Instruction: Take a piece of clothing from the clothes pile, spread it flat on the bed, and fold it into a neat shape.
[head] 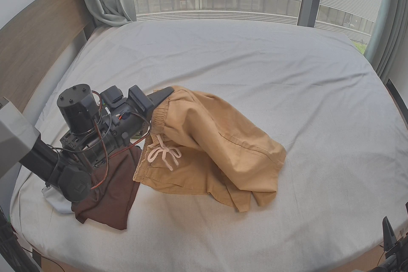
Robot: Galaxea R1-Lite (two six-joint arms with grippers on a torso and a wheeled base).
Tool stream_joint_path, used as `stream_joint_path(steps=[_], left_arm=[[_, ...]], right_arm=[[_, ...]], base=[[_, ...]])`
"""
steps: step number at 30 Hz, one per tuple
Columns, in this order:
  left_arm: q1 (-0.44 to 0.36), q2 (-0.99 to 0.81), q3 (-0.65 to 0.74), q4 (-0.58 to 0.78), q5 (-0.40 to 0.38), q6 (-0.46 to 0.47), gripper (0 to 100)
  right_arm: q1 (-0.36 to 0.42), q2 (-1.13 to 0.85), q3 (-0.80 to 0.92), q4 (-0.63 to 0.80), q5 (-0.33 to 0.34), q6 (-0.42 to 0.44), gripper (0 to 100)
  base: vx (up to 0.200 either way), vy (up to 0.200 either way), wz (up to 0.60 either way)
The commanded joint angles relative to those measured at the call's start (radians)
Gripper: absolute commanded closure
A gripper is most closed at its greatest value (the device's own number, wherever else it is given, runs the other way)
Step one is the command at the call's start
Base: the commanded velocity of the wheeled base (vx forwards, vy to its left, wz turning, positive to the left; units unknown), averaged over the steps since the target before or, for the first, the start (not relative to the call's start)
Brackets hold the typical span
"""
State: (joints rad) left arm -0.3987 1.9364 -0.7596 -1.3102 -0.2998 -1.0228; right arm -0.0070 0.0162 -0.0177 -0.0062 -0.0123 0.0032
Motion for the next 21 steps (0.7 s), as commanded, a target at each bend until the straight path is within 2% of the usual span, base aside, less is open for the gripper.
stream_joint_path(steps=[1, 7, 9, 13, 17, 21], left_arm=[[0.035, -0.004, 0.086, -0.011, -0.007, 0.046, 100], [0.080, 0.001, 0.163, -0.098, -0.013, 0.110, 100], [0.107, 0.016, 0.201, -0.173, -0.056, 0.171, 100], [0.113, 0.018, 0.217, -0.185, -0.061, 0.210, 100], [0.182, 0.059, 0.238, -0.195, -0.065, 0.282, 100], [0.195, 0.061, 0.273, -0.235, -0.096, 0.328, 100]], right_arm=[[-0.001, -0.005, 0.018, -0.001, 0.000, 0.000, 0], [-0.001, -0.005, 0.018, -0.001, 0.000, 0.001, 0], [-0.002, -0.005, 0.018, 0.000, 0.000, 0.000, 0], [-0.001, -0.005, 0.018, 0.000, 0.000, 0.000, 0], [-0.001, -0.005, 0.018, 0.000, 0.000, 0.000, 0], [-0.001, -0.005, 0.018, 0.000, 0.000, 0.000, 0]], base=[[0.000, 0.000, 0.00], [0.000, 0.000, 0.00], [0.000, 0.000, 0.00], [0.000, 0.000, 0.00], [0.000, 0.000, 0.00], [0.000, 0.000, 0.00]])
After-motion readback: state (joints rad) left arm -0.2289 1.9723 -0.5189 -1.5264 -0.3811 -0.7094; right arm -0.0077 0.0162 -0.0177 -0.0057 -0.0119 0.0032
